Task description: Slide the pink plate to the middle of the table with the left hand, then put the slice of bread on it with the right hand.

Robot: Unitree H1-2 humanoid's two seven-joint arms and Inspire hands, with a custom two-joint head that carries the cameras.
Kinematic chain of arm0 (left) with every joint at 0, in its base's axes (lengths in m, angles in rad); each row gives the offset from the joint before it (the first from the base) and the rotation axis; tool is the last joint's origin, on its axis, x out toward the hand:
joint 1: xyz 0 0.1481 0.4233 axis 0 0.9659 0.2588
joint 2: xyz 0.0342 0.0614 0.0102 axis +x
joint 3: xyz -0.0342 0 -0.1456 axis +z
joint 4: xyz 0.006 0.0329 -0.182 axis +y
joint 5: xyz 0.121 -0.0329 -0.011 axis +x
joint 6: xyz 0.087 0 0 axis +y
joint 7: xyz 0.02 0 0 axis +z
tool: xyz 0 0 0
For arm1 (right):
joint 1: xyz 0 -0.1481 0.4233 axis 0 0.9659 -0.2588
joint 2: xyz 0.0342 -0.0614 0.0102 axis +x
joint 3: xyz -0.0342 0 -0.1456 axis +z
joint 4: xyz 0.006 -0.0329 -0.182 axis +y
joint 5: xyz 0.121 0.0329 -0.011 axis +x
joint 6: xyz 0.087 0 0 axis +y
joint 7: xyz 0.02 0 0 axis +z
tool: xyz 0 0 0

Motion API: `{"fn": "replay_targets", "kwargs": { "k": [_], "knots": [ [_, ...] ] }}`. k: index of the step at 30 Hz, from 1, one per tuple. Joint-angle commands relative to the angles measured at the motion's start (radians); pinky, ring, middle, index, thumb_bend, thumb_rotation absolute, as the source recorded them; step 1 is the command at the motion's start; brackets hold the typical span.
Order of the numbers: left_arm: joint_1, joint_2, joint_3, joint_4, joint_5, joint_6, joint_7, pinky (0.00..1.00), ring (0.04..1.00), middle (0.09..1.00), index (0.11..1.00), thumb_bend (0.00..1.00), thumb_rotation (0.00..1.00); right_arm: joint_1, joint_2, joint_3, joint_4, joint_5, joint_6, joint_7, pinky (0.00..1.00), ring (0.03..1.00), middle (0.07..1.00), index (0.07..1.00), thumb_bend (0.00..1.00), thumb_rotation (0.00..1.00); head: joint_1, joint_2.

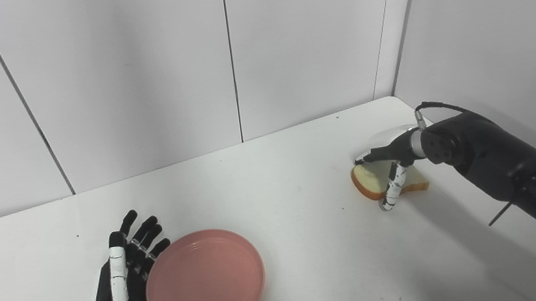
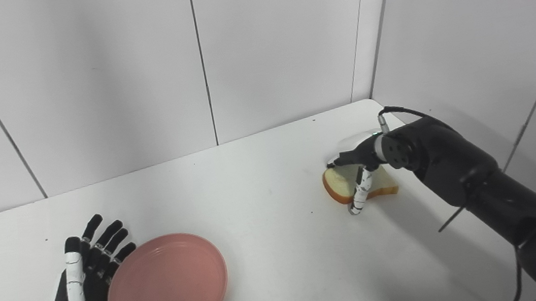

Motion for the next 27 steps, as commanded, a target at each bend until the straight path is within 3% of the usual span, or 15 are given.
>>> {"fn": "replay_targets", "kwargs": {
  "k": [1, 7, 10, 12, 15, 17, 19, 21, 27],
  "knots": [
    [0.025, -0.005, -0.001, 0.022, -0.001, 0.034, 0.011, 0.75, 0.833, 0.801, 0.884, 0.84, 0.80, -0.011, -0.013, -0.012, 0.014, -0.010, -0.020, -0.039, 0.98, 0.961, 0.964, 0.933, 1.00, 0.38, 0.002, 0.001],
    [0.028, 0.000, -0.008, 0.019, 0.007, 0.031, 0.007, 0.74, 0.832, 0.803, 0.893, 0.84, 0.81, 0.021, -0.008, -0.016, 0.038, -0.034, -0.039, -0.147, 0.97, 0.944, 0.949, 0.920, 1.00, 0.34, 0.004, 0.006],
    [0.030, 0.000, -0.008, 0.015, 0.008, 0.035, 0.010, 0.75, 0.835, 0.807, 0.892, 0.84, 0.81, 0.027, -0.006, -0.012, 0.045, -0.052, -0.019, -0.169, 0.87, 0.889, 0.898, 0.883, 1.00, 0.27, 0.004, 0.007],
    [0.029, 0.000, -0.008, 0.016, 0.010, 0.036, 0.013, 0.75, 0.834, 0.806, 0.890, 0.84, 0.81, 0.023, -0.005, -0.004, 0.052, -0.063, -0.009, -0.164, 0.70, 0.805, 0.853, 0.821, 0.99, 0.18, 0.002, 0.009],
    [0.029, 0.001, -0.009, 0.022, 0.011, 0.033, 0.013, 0.75, 0.830, 0.803, 0.885, 0.85, 0.81, 0.014, -0.015, 0.026, 0.055, -0.100, -0.026, -0.154, 0.53, 0.608, 0.685, 0.695, 0.90, 0.05, 0.002, 0.009],
    [0.029, 0.002, -0.012, 0.022, 0.013, 0.033, 0.013, 0.75, 0.829, 0.801, 0.883, 0.85, 0.81, 0.012, -0.019, 0.039, 0.046, -0.120, -0.028, -0.142, 0.48, 0.538, 0.617, 0.652, 0.85, 0.01, 0.003, 0.009],
    [0.030, 0.002, -0.015, 0.020, 0.015, 0.034, 0.015, 0.74, 0.828, 0.800, 0.882, 0.85, 0.81, 0.013, -0.020, 0.038, 0.041, -0.125, -0.027, -0.135, 0.42, 0.477, 0.514, 0.612, 0.63, 0.00, 0.004, 0.011],
    [0.031, 0.001, -0.017, 0.017, 0.017, 0.037, 0.017, 0.74, 0.828, 0.803, 0.884, 0.85, 0.82, 0.014, -0.021, 0.034, 0.046, -0.123, -0.032, -0.139, 0.36, 0.410, 0.477, 0.552, 0.53, 0.00, 0.004, 0.012],
    [0.031, 0.001, -0.017, 0.014, 0.016, 0.042, 0.017, 0.74, 0.830, 0.805, 0.884, 0.85, 0.82, 0.016, -0.012, 0.022, 0.067, -0.108, -0.021, -0.141, 0.34, 0.405, 0.481, 0.526, 0.52, 0.00, 0.007, 0.015]
  ]
}}
